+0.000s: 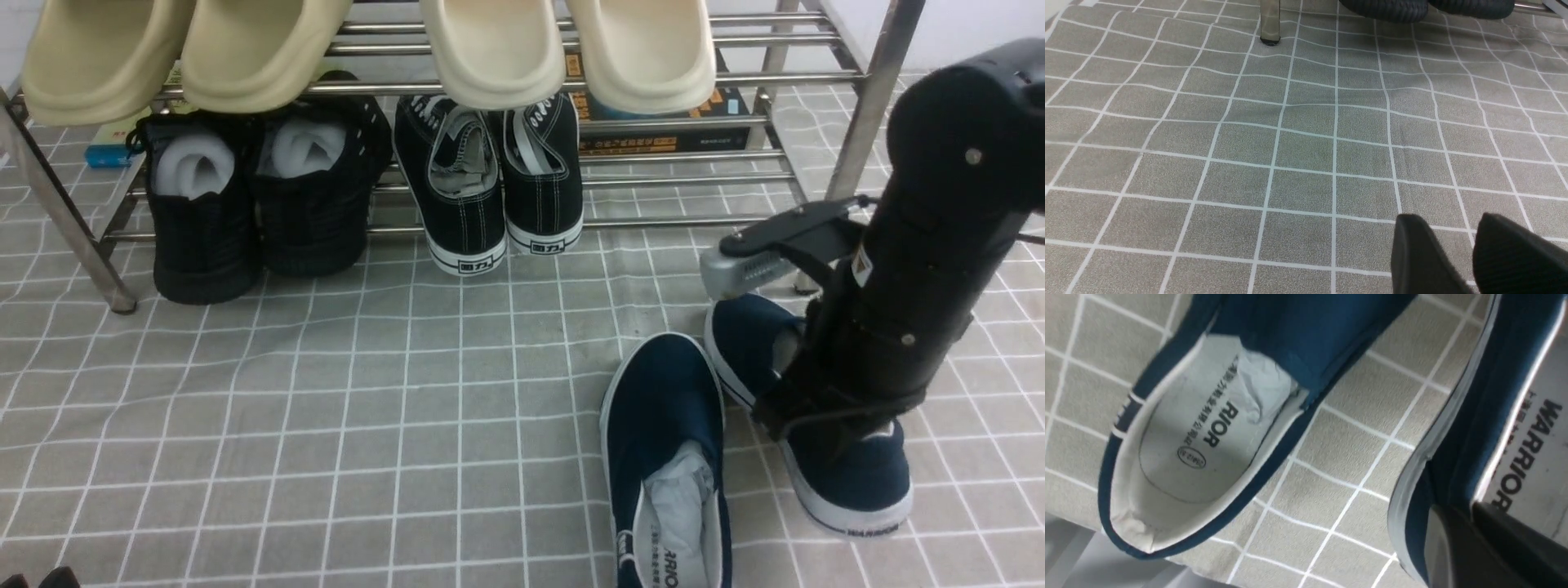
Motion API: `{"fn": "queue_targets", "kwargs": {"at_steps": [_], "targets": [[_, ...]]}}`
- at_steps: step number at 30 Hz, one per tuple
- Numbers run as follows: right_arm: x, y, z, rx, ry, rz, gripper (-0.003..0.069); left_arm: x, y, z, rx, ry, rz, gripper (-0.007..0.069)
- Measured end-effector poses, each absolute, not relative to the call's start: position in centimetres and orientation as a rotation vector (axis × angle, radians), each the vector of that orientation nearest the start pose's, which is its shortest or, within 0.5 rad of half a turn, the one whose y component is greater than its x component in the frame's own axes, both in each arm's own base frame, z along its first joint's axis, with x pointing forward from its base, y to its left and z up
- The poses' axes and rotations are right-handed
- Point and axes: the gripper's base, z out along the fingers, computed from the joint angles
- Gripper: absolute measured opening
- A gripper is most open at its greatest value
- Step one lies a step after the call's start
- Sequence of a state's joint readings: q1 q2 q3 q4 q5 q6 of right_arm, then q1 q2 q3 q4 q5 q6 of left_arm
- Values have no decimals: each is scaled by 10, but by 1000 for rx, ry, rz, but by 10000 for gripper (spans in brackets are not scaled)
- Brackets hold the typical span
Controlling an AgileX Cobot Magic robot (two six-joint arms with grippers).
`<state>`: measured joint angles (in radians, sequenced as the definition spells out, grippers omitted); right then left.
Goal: Take the shoes off the shelf with your hand from the grey coffee tablecloth.
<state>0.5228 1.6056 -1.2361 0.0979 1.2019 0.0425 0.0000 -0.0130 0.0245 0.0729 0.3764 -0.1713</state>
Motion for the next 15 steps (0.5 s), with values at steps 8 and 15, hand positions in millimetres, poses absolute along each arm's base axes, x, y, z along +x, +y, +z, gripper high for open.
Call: {"fn": "queue_targets", "kwargs": {"at_steps": [8, 15], "targets": [[248, 162, 247, -627, 3068, 304, 38, 52, 2, 172, -115, 1867, -46, 242], [236, 160, 231, -553, 3161, 340, 47, 52, 2, 172, -115, 1867, -46, 242]]}}
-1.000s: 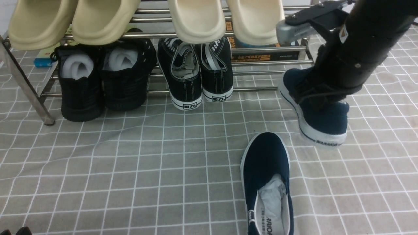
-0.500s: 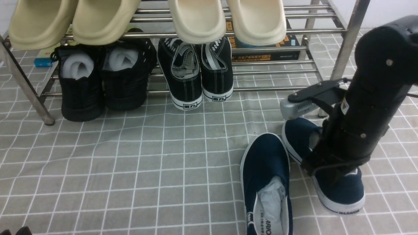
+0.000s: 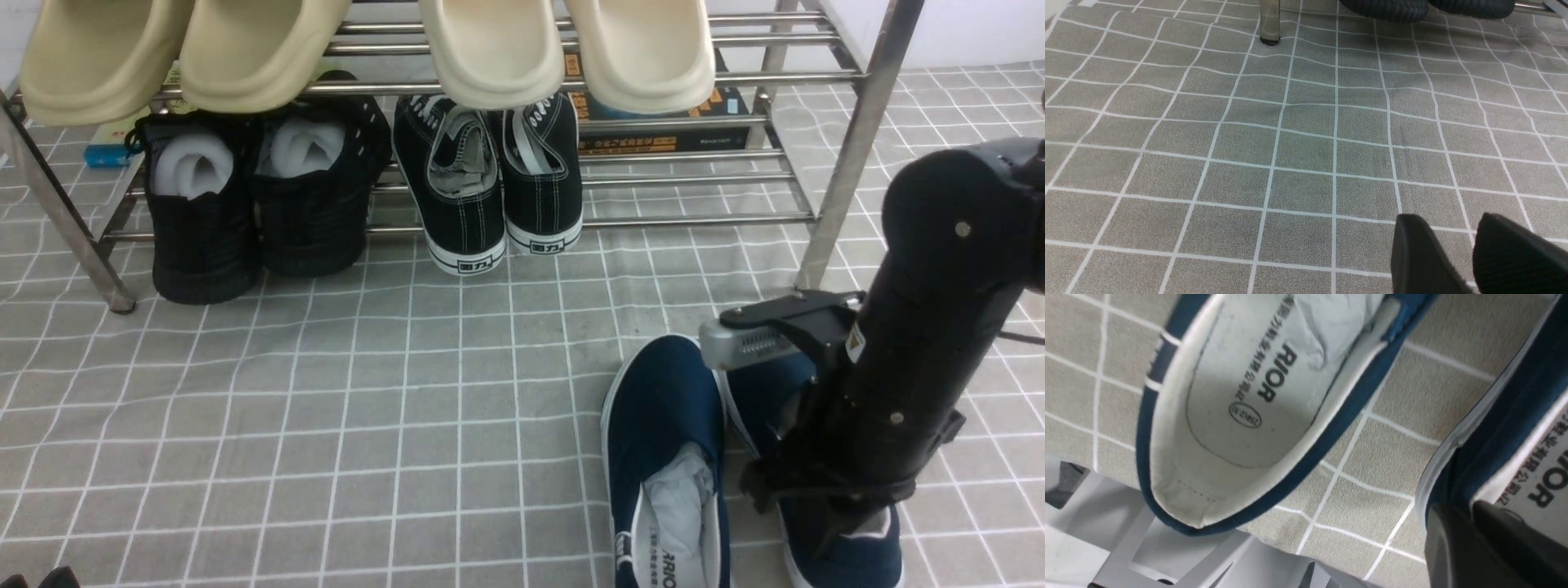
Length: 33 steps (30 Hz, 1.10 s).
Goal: Take the shoes off the shelf with your hand from the grey coffee tablecloth.
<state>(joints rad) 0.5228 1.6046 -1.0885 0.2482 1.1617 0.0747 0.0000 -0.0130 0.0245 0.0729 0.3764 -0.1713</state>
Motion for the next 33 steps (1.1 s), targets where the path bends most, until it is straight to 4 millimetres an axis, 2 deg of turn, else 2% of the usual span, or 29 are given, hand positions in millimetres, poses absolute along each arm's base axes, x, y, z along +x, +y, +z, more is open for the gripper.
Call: {"fn": "queue_targets", "kwargs": {"at_steps": [5, 8, 9, 11, 13, 15, 16, 19, 20, 24, 25, 26, 29, 30, 32, 33], "targets": [[234, 159, 229, -497, 3193, 342, 95, 52, 2, 172, -115, 1867, -46, 242], [231, 161, 231, -475, 3227, 377, 207, 52, 2, 172, -115, 1867, -46, 242], [231, 161, 231, -474, 3227, 378, 214, 52, 2, 172, -115, 1867, -46, 242], [234, 162, 237, -494, 3205, 389, 300, 52, 2, 172, -115, 1867, -46, 242], [237, 164, 250, -545, 3141, 404, 350, 52, 2, 172, -115, 1867, -46, 242], [237, 164, 260, -568, 3096, 414, 359, 52, 2, 172, -115, 1867, -46, 242], [237, 161, 276, -590, 3030, 412, 350, 52, 2, 172, -115, 1867, -46, 242], [226, 149, 302, -619, 2920, 356, 270, 52, 2, 172, -115, 1867, -46, 242], [225, 148, 304, -622, 2913, 350, 262, 52, 2, 172, -115, 1867, -46, 242], [185, 116, 342, -611, 2738, 274, 41, 52, 2, 172, -115, 1867, -46, 242], [182, 114, 341, -609, 2738, 272, 32, 52, 2, 172, -115, 1867, -46, 242], [163, 101, 348, -595, 2674, 269, -8, 52, 2, 172, -115, 1867, -46, 242], [137, 83, 344, -537, 2472, 310, -17, 52, 2, 172, -115, 1867, -46, 242], [134, 81, 342, -527, 2437, 318, -17, 52, 2, 172, -115, 1867, -46, 242], [119, 72, 322, -460, 2201, 384, -18, 52, 2, 172, -115, 1867, -46, 242], [117, 70, 315, -446, 2148, 397, -18, 52, 2, 172, -115, 1867, -46, 242]]}}
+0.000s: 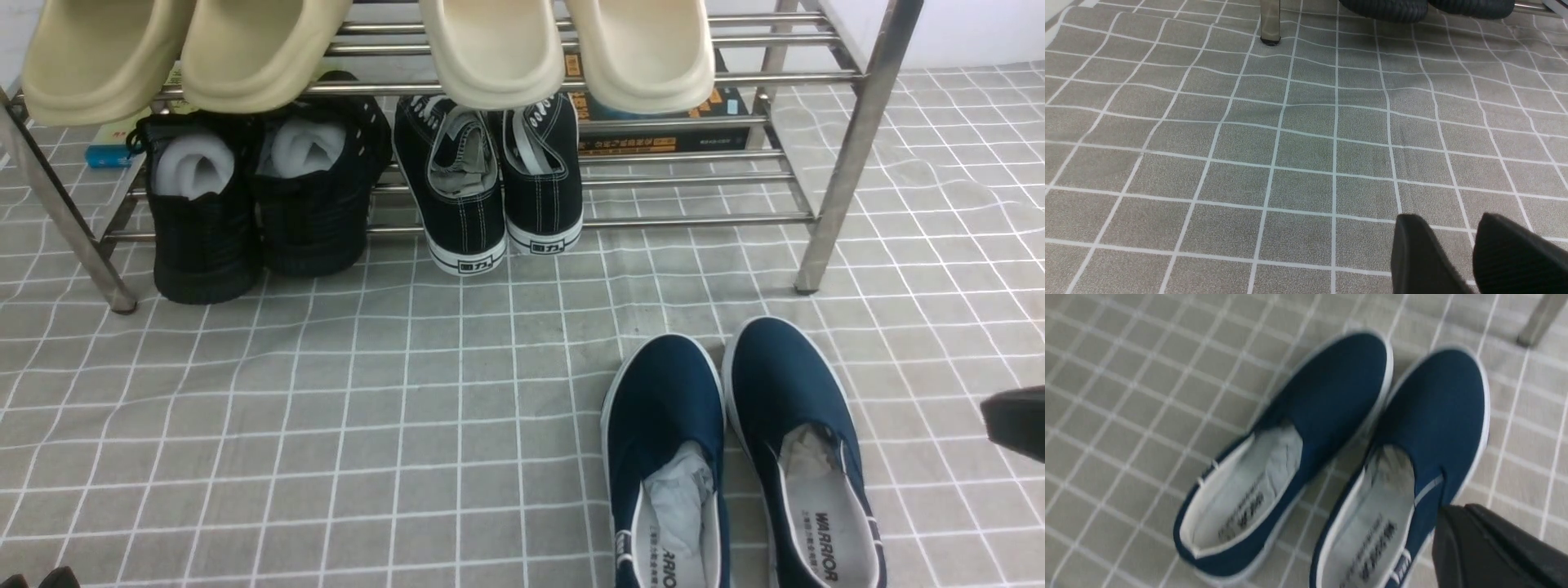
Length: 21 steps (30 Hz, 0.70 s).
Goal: Take the shoes off the shelf with your hand from the grey coffee tablecloth.
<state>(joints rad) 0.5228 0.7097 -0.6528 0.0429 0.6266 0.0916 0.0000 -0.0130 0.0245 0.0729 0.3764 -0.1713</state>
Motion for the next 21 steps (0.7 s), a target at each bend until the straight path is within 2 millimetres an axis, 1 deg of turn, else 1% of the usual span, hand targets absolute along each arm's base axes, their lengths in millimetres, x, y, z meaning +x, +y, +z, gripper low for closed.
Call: {"fn": "queue_targets", "kwargs": {"at_steps": [2, 5, 10, 21], "targets": [[115, 68, 298, -422, 2059, 417, -18, 52, 2, 172, -115, 1867, -46, 242], [116, 68, 284, -406, 2000, 428, -18, 52, 2, 172, -115, 1867, -46, 242], [117, 69, 284, -396, 1954, 435, -16, 52, 2, 172, -115, 1867, -46, 242], [117, 69, 284, -396, 1951, 436, -10, 52, 2, 172, -115, 1867, -46, 242]]}}
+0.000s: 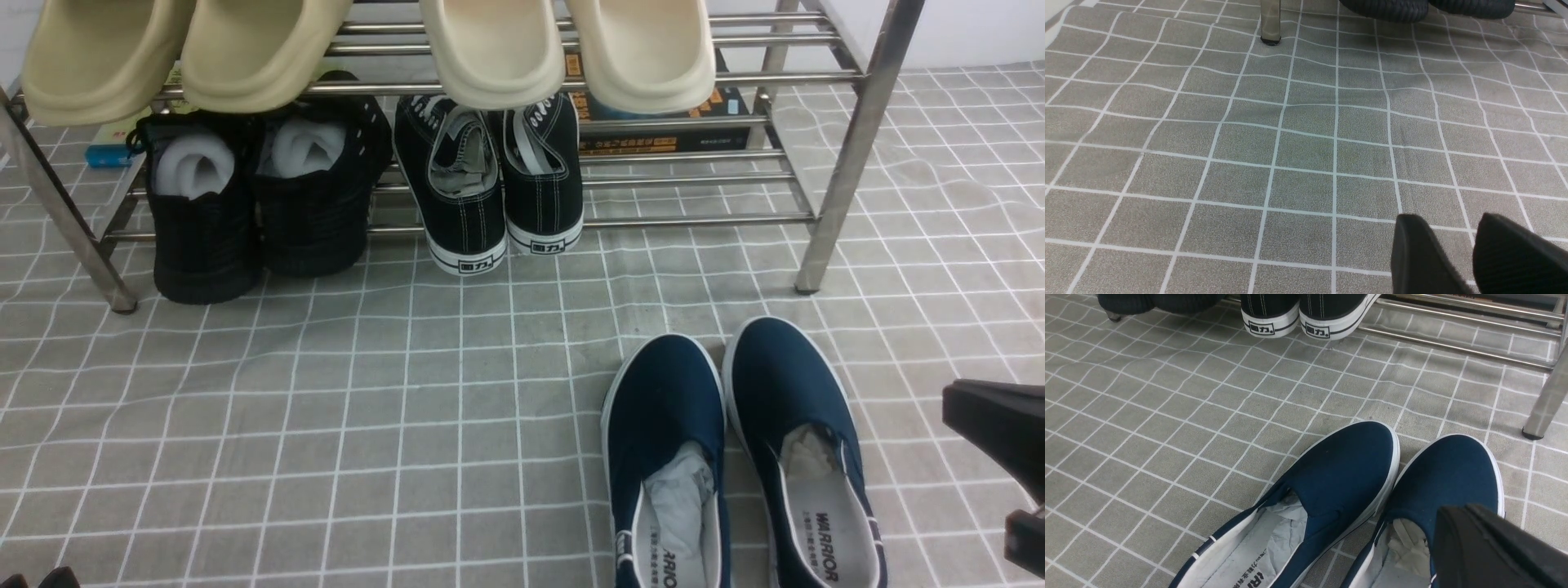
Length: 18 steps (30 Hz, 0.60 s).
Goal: Take the shoes off the shelf with your hand from the grey coffee tablecloth.
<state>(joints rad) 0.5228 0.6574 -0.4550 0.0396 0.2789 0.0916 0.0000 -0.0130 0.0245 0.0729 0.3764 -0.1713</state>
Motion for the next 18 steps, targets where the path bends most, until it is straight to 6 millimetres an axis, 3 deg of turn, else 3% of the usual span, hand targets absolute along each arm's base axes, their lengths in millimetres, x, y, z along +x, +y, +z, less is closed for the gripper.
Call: {"fn": "queue_targets", "kwargs": {"at_steps": [11, 18], "targets": [[115, 68, 282, -395, 1947, 437, -6, 52, 2, 172, -115, 1867, -46, 242], [95, 49, 257, -373, 1912, 383, -1, 52, 2, 172, -115, 1867, -46, 242]]}}
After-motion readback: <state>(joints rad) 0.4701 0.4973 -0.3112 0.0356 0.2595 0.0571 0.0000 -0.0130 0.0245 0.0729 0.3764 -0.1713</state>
